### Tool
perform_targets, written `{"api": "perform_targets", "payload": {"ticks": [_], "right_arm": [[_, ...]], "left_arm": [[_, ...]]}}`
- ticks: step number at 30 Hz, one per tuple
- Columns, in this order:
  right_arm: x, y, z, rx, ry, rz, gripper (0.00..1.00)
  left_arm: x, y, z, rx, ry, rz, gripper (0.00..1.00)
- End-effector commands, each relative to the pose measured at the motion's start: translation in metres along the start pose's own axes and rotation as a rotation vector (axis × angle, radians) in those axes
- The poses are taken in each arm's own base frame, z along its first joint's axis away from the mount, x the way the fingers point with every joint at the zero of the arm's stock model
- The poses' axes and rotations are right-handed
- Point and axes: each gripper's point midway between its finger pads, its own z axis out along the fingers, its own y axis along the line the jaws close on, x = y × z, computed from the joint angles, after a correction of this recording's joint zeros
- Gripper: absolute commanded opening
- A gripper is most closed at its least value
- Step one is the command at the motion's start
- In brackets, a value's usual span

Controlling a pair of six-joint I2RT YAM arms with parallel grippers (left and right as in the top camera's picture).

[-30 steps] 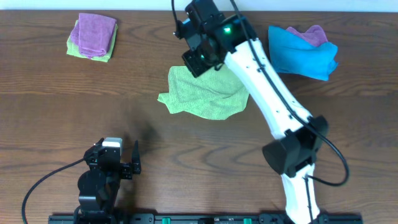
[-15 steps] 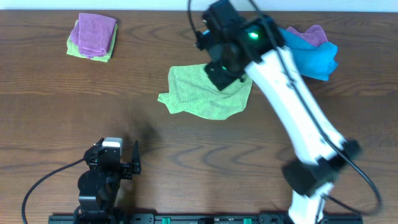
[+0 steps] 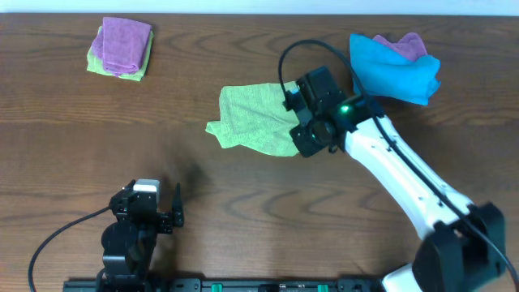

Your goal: Fold the cloth

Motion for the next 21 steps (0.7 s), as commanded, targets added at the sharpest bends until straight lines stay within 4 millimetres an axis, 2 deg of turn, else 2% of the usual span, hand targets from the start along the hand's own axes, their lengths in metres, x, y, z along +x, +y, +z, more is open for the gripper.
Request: {"api": "perform_targets", "payload": {"ticks": [1, 7, 21], "right_arm": [[0.011, 0.002, 0.024, -0.075, 0.056, 0.055, 0.01], [0.018, 0.008, 0.062, -0.122, 0.127, 0.064, 0.01], [-0.003, 0.011, 0.113, -0.171, 0.068, 0.090, 0.01]], "left_arm": [[0.008, 0.000, 0.003, -0.003, 0.015, 0.009, 0.95], [0.008, 0.000, 0.003, -0.003, 0.016, 0.009, 0.95], [0.008, 0.000, 0.003, -0.003, 0.016, 0.009, 0.95]]}}
